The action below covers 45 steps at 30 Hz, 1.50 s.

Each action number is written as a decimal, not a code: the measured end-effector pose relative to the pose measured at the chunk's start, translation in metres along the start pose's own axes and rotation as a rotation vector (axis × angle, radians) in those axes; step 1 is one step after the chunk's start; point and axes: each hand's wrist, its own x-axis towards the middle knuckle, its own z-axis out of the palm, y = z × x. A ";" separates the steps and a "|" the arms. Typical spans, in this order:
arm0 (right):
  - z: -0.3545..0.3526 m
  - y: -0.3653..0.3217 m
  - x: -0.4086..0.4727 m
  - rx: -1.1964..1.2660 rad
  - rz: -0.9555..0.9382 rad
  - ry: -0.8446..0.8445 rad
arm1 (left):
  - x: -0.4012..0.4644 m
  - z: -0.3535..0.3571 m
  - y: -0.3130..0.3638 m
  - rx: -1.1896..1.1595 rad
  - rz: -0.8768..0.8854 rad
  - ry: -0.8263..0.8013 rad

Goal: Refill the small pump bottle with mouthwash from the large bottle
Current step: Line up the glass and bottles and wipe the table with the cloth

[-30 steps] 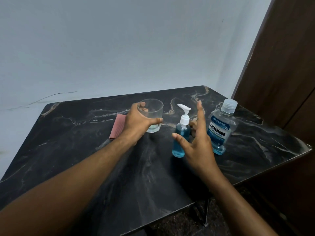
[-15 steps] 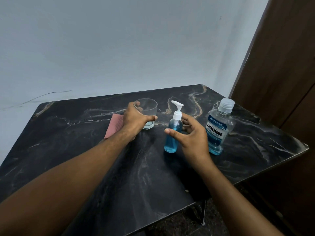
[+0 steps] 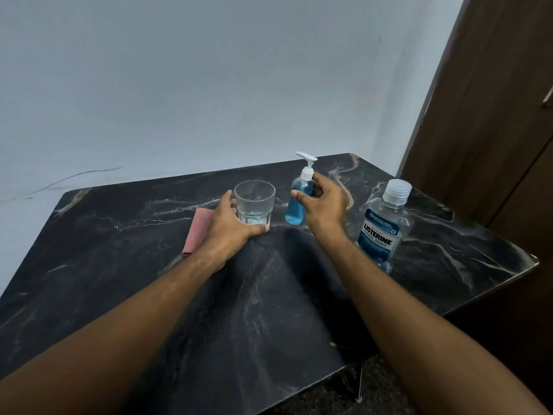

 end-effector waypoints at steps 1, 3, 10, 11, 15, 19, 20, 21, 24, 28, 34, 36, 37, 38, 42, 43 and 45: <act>0.004 0.001 0.003 -0.008 0.008 -0.010 | -0.001 -0.003 -0.001 -0.012 -0.008 -0.018; 0.012 0.003 0.007 -0.021 0.032 -0.041 | -0.005 -0.008 -0.003 -0.032 -0.026 -0.045; 0.017 0.008 -0.001 -0.175 -0.004 -0.074 | -0.013 -0.014 0.000 -0.002 -0.047 -0.061; 0.016 0.007 -0.002 -0.207 -0.010 -0.088 | -0.016 -0.013 0.001 0.004 -0.039 -0.051; 0.009 0.000 -0.010 -0.298 -0.046 -0.094 | -0.036 -0.003 0.010 -0.063 -0.027 0.064; -0.008 -0.014 -0.032 -0.341 -0.155 0.018 | -0.046 -0.002 0.016 -0.159 -0.058 0.139; -0.015 -0.019 -0.039 -0.347 -0.196 0.046 | -0.048 -0.003 0.018 -0.154 -0.043 0.121; -0.022 -0.024 -0.047 -0.350 -0.245 0.073 | -0.051 -0.002 0.020 -0.156 -0.027 0.089; -0.045 -0.034 -0.073 -0.351 -0.412 0.181 | -0.059 0.004 0.024 -0.128 0.009 -0.009; -0.075 -0.035 -0.094 -0.512 -0.567 0.382 | -0.065 0.015 0.030 -0.081 0.033 -0.067; -0.106 -0.037 -0.092 -0.744 -0.249 0.578 | -0.075 0.022 0.037 -0.095 0.048 -0.090; -0.108 -0.033 -0.090 -0.775 -0.144 0.504 | -0.077 0.022 0.038 -0.095 0.049 -0.098; -0.109 -0.030 -0.087 -0.781 -0.117 0.464 | -0.078 0.021 0.038 -0.088 0.048 -0.103; -0.111 -0.027 -0.085 -0.771 -0.100 0.430 | -0.078 0.020 0.037 -0.081 0.046 -0.108; -0.115 -0.023 -0.069 -0.458 -0.037 0.300 | -0.076 0.012 0.030 -0.057 0.048 -0.111; -0.114 -0.024 -0.063 -0.353 0.005 0.247 | -0.075 0.009 0.029 -0.049 0.047 -0.105; -0.112 -0.027 -0.049 -0.202 0.089 0.158 | -0.071 0.005 0.024 -0.046 0.040 -0.092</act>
